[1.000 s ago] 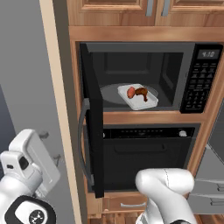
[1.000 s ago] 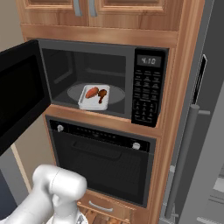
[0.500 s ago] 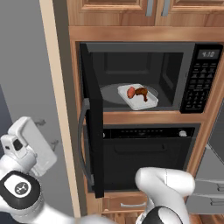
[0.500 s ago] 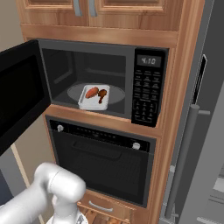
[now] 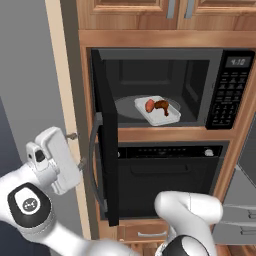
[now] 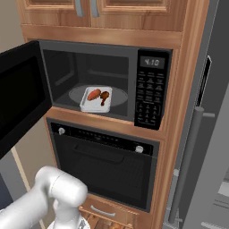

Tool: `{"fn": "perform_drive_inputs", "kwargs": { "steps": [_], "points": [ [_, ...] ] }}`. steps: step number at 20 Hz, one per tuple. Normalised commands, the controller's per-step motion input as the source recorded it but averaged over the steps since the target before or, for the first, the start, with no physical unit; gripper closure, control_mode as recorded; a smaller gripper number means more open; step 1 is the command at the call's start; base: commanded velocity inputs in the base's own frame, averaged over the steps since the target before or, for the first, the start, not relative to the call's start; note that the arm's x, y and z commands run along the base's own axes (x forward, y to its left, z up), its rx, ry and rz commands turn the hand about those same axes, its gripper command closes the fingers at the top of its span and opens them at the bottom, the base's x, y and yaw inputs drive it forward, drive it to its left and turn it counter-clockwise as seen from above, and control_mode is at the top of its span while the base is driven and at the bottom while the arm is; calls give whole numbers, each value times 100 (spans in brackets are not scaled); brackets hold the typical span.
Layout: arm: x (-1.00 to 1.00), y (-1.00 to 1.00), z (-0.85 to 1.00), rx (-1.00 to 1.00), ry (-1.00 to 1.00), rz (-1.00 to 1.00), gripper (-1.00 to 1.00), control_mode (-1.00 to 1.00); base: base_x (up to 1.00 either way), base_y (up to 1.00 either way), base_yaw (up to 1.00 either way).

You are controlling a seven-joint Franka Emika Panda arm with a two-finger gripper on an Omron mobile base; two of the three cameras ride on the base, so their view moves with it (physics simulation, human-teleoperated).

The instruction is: Place the tupperware containing the chicken drumstick and sweet potato meal in the microwave. Close the microwave door and press the start button to reheat the meal.

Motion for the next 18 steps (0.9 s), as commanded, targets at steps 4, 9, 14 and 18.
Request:
{"fn": "perform_drive_inputs", "kwargs": {
  "steps": [4,9,14,18],
  "points": [
    [-43,-100,0,4,-11,-9,-100,-100,0,0,0],
    [-25,-100,0,7,-3,-6,-100,-100,0,0,0],
    [-16,-100,0,11,-2,-4,-100,-100,0,0,0],
    [-3,-100,0,12,0,-2,-100,-100,0,0,0]
  ]
}}
